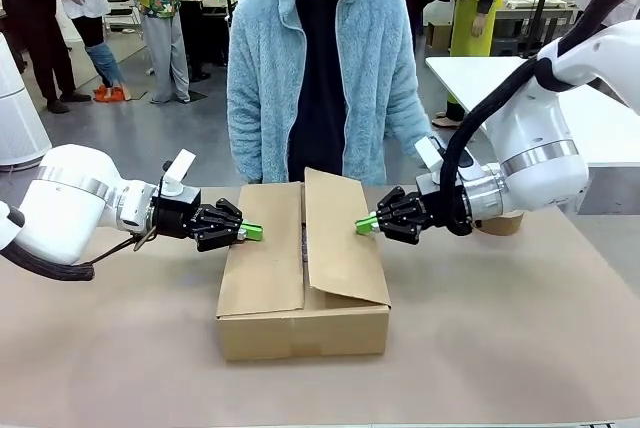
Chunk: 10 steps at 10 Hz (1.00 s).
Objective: Wrap the clocks to prevent damage.
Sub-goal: Push the left (or right) flap of the Package Box to close it.
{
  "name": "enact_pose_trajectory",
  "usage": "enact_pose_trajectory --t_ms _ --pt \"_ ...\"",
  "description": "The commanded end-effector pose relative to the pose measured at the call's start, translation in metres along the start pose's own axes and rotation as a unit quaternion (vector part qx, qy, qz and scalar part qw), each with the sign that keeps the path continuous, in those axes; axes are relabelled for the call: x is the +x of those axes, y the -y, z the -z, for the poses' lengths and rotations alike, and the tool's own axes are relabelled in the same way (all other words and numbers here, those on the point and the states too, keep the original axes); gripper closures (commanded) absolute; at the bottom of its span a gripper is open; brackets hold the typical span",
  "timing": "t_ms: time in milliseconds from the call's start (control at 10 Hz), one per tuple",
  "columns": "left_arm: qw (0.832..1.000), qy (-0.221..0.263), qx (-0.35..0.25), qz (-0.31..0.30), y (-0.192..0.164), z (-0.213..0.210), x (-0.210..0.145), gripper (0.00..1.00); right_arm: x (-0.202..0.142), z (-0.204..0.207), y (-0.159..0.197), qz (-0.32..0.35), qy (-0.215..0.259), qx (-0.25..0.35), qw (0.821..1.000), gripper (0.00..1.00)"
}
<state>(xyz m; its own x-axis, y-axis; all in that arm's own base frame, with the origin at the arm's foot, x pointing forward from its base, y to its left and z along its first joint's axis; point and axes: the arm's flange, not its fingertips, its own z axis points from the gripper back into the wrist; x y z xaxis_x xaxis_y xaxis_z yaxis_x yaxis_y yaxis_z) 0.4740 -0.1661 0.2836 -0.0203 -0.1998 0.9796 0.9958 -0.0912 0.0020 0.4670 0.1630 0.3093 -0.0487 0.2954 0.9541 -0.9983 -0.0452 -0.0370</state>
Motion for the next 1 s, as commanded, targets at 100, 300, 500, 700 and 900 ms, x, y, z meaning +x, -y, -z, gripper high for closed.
enact_pose_trajectory --t_ms 100,300,500,700,900 --pt "1.0 -0.01 0.003 0.001 0.0 0.001 -0.002 1.0 -0.026 0.012 0.017 0.02 0.026 0.008 0.999 0.99" --pt "1.0 -0.01 0.003 0.001 0.0 0.001 -0.002 1.0 -0.052 0.015 0.021 0.046 0.017 0.031 0.998 0.99" --pt "1.0 -0.01 0.003 0.001 0.0 0.001 -0.002 1.0 -0.051 0.009 0.025 0.043 0.027 0.049 0.997 0.99" --pt "1.0 -0.01 0.003 0.001 0.0 0.001 -0.002 1.0 -0.033 0.009 0.02 0.038 0.056 0.036 0.997 0.99" --pt "1.0 -0.01 0.003 0.001 0.0 0.001 -0.002 1.0 -0.033 0.009 0.02 0.038 0.056 0.036 0.997 0.99"
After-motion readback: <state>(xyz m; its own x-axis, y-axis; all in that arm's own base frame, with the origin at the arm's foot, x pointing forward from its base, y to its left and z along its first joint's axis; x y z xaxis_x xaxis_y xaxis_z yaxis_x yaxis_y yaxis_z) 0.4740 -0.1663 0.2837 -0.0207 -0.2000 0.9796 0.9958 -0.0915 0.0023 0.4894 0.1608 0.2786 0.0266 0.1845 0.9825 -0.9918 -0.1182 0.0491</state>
